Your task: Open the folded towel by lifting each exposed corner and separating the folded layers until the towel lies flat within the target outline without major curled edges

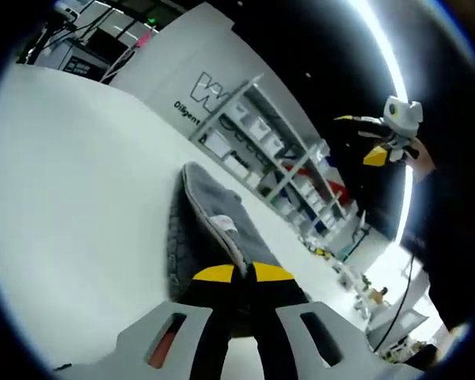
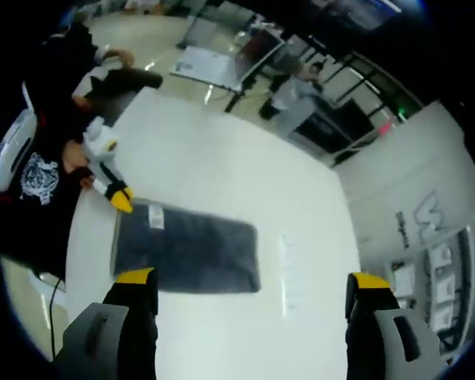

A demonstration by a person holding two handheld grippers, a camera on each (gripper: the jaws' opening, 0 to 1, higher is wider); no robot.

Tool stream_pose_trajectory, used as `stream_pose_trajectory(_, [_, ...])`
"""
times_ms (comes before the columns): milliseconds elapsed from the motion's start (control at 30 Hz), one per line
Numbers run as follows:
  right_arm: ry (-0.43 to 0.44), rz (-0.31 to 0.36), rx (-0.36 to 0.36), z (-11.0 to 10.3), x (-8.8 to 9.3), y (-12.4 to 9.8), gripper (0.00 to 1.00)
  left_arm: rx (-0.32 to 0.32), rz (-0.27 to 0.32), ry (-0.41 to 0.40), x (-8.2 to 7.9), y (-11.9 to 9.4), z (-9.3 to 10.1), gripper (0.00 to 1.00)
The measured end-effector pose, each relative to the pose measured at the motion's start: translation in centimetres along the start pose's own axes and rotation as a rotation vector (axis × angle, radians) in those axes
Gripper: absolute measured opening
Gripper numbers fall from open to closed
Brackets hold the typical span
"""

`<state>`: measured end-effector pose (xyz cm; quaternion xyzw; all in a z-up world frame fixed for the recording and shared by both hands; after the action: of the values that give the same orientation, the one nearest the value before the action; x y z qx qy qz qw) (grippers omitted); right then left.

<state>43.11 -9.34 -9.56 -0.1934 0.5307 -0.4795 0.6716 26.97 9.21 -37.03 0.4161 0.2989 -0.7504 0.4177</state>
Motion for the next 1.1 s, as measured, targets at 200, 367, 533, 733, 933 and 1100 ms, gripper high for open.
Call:
stream_pose_trajectory(200, [0.033, -0.083, -0.018, 1.5, 0.7, 1.7, 0.97, 0.010, 0.012, -0.005, 0.0, -0.2, 0.1, 0.05])
stream_pose_trajectory(367, [0.014, -0.161, -0.012, 2.3, 1.3, 4.0, 0.98, 0.024, 0.024, -0.022, 0.0, -0.2, 0.1, 0.05])
stream_pose_trajectory(533, [-0.013, -0.163, -0.058, 2.5, 0.2, 5.4, 0.98, 0.035, 0.024, -0.016, 0.0, -0.1, 0.2, 0.05])
stream_pose_trajectory(733, [-0.025, -0.166, -0.061, 3.8, -1.3, 6.6, 0.97, 0.039, 0.030, -0.010, 0.0, -0.1, 0.0, 0.05])
stream_pose_trajectory(933, [-0.024, -0.172, -0.060, 5.2, -2.8, 7.9, 0.96, 0.045, 0.033, 0.009, 0.1, -0.1, 0.1, 0.05])
stream_pose_trajectory(1100, [-0.034, -0.186, -0.081, 5.5, -3.6, 9.2, 0.96, 0.053, 0.035, 0.013, 0.0, 0.0, 0.0, 0.05])
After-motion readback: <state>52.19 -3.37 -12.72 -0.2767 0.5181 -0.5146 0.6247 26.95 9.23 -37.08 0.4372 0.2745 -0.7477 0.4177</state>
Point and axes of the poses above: the point that each gripper's makers call its tool centre point, and the gripper's own axes: y roughly forward along the fingers, z roughly to its right, x roughly out of its underside, the point moved 8 cm from there along -y, roughly backward along the fingers, and after that the axes turned 15 degrees about y, right-handed, at the moved point
